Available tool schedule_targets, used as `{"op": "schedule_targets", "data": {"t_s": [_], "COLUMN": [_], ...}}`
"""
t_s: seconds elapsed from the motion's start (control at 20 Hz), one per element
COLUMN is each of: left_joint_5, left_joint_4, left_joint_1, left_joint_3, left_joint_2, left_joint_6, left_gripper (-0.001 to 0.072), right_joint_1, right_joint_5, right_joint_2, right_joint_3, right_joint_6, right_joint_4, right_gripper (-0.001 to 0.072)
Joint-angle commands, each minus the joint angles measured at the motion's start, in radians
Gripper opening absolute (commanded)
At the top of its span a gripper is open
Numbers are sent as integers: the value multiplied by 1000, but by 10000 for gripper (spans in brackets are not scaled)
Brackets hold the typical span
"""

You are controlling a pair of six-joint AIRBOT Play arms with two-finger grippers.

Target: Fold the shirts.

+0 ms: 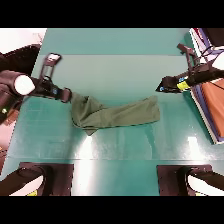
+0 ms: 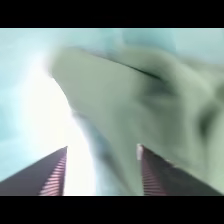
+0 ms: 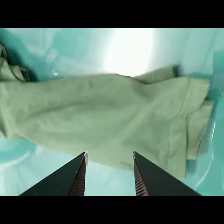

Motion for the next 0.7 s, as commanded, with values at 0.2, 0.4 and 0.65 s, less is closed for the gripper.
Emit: {"op": "schedule_targets", "data": {"t_s": [0.2,0.4,0.65], "left_joint_5": [98,121,147], "left_joint_4": [-329,-406,-410], "left_joint_1": [169,169,169], "left_joint_3": [12,12,29], "left_joint_2": [-268,-367,-385], "left_joint_6": [108,116,134], "left_gripper": [480,479,138], "right_joint_1": [-27,-27,-37], "right_joint_5": [12,8,-47], "right_joint_2": [1,-4,-5], "right_joint_3": [16,-20,-135], "right_joint_6": [0,0,0], "right_joint_4": [-3,-34,-34], "right_gripper": [346,346,346]}}
